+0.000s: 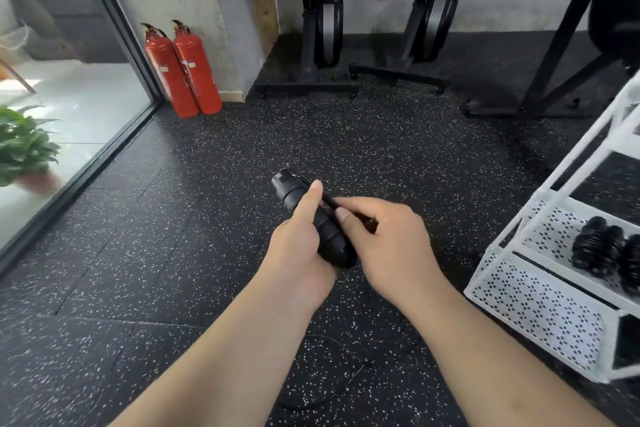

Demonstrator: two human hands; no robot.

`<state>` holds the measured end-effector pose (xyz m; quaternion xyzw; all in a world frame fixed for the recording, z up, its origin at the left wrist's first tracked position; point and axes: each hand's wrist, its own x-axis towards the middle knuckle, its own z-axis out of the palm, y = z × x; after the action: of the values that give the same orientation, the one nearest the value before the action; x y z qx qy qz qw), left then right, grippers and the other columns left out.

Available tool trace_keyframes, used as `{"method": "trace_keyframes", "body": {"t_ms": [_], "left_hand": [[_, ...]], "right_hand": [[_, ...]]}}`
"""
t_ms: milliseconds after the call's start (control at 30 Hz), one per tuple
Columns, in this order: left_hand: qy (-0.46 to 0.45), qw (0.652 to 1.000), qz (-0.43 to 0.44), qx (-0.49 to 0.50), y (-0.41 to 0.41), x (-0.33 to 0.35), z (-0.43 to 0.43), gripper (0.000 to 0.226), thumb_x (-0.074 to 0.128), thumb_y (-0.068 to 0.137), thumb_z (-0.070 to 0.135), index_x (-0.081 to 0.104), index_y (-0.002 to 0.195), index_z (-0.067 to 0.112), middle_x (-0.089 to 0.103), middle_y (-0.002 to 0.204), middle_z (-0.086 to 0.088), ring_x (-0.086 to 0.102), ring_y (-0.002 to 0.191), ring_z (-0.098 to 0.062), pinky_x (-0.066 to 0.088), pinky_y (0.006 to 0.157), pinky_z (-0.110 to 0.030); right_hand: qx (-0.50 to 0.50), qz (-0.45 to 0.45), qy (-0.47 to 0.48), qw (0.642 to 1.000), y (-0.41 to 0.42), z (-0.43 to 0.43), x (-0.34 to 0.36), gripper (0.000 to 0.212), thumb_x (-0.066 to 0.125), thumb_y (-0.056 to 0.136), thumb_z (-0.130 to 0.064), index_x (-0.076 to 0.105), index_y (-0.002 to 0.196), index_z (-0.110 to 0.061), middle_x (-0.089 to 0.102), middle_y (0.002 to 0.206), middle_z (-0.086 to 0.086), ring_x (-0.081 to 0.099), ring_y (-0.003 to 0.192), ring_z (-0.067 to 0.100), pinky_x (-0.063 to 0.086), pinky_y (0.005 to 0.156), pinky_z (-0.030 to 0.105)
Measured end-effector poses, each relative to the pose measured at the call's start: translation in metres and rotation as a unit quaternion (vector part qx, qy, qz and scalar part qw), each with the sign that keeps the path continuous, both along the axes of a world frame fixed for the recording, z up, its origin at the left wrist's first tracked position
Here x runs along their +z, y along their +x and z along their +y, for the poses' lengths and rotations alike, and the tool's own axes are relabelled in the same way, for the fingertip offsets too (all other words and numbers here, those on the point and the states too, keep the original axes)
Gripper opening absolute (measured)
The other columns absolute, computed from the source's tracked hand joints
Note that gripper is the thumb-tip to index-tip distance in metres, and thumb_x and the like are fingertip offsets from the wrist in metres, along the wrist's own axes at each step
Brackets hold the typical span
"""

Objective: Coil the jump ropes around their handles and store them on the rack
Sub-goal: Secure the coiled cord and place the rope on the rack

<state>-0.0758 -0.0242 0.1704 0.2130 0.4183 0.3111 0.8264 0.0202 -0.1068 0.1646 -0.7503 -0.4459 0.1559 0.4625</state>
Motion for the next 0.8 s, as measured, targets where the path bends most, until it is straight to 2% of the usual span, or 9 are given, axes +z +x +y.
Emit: {"method": "trace_keyframes", "body": {"t_ms": [100, 200, 300, 367, 500, 567, 667, 800], "left_hand": [[0.012, 0.998, 0.050, 0.029, 0.001, 0.001, 0.001, 0.049, 0.086, 0.087, 0.040, 0.068, 0.120, 0.009, 0.079, 0.113, -0.017, 0.079, 0.097, -0.038, 0.060, 0.095, -0.059], [0.037, 0.996, 0.068, 0.037, -0.002, 0.002, 0.002, 0.039, 0.082, 0.090, 0.032, 0.067, 0.117, 0.007, 0.078, 0.106, -0.015, 0.078, 0.091, -0.033, 0.062, 0.092, -0.054], [0.047, 0.995, 0.083, 0.041, -0.007, 0.005, 0.005, 0.027, 0.072, 0.094, 0.025, 0.067, 0.110, 0.004, 0.070, 0.089, -0.013, 0.071, 0.077, -0.029, 0.063, 0.074, -0.042], [0.036, 0.996, 0.062, 0.053, -0.009, 0.006, 0.010, 0.015, 0.065, 0.095, 0.018, 0.066, 0.103, 0.005, 0.072, 0.092, -0.014, 0.074, 0.079, -0.030, 0.064, 0.068, -0.040], [-0.005, 0.997, -0.013, 0.075, -0.010, 0.008, 0.011, 0.006, 0.060, 0.097, 0.011, 0.061, 0.100, 0.006, 0.072, 0.099, -0.012, 0.079, 0.101, -0.032, 0.064, 0.085, -0.054], [-0.007, 0.998, -0.020, 0.065, -0.010, 0.007, 0.009, 0.010, 0.061, 0.099, 0.014, 0.064, 0.102, 0.005, 0.077, 0.102, -0.010, 0.080, 0.101, -0.032, 0.062, 0.093, -0.055], [-0.012, 1.000, 0.004, 0.026, -0.011, 0.002, 0.008, 0.026, 0.064, 0.100, 0.027, 0.075, 0.106, 0.005, 0.080, 0.110, -0.016, 0.078, 0.106, -0.030, 0.059, 0.101, -0.051], [-0.042, 0.999, 0.007, -0.011, -0.009, -0.002, 0.005, 0.049, 0.074, 0.095, 0.056, 0.082, 0.115, 0.012, 0.080, 0.113, -0.011, 0.079, 0.101, -0.033, 0.062, 0.086, -0.047]], "right_hand": [[-0.002, -0.028, -0.013, 1.000, -0.009, 0.001, -0.004, 0.026, 0.060, 0.106, -0.030, 0.077, 0.125, -0.040, 0.068, 0.106, -0.020, 0.062, 0.100, -0.001, 0.040, 0.082, 0.003], [0.012, -0.026, -0.023, 0.999, -0.016, 0.000, -0.003, 0.032, 0.054, 0.108, -0.027, 0.072, 0.132, -0.038, 0.060, 0.109, -0.019, 0.058, 0.103, -0.001, 0.043, 0.088, 0.011], [0.054, -0.074, -0.023, 0.996, -0.027, -0.004, -0.002, 0.039, 0.047, 0.108, -0.034, 0.062, 0.144, -0.038, 0.050, 0.116, -0.017, 0.058, 0.102, 0.002, 0.053, 0.091, 0.029], [0.079, -0.132, -0.044, 0.987, -0.035, -0.007, -0.004, 0.046, 0.044, 0.108, -0.046, 0.052, 0.153, -0.040, 0.044, 0.122, -0.017, 0.060, 0.100, 0.005, 0.057, 0.087, 0.034], [0.076, -0.176, -0.050, 0.980, -0.031, -0.008, -0.006, 0.048, 0.045, 0.106, -0.061, 0.047, 0.152, -0.048, 0.042, 0.125, -0.018, 0.060, 0.086, 0.007, 0.058, 0.077, 0.036], [0.078, -0.186, -0.060, 0.978, -0.028, -0.007, -0.007, 0.049, 0.044, 0.105, -0.064, 0.043, 0.153, -0.050, 0.043, 0.129, -0.021, 0.063, 0.085, 0.010, 0.058, 0.074, 0.038], [0.093, -0.165, -0.058, 0.980, -0.030, -0.007, -0.010, 0.052, 0.044, 0.104, -0.062, 0.041, 0.154, -0.048, 0.047, 0.136, -0.022, 0.067, 0.095, 0.014, 0.059, 0.077, 0.041], [0.083, -0.162, -0.052, 0.982, -0.024, -0.007, -0.010, 0.043, 0.046, 0.103, -0.057, 0.051, 0.144, -0.047, 0.056, 0.133, -0.023, 0.068, 0.096, 0.013, 0.058, 0.077, 0.043]]}}
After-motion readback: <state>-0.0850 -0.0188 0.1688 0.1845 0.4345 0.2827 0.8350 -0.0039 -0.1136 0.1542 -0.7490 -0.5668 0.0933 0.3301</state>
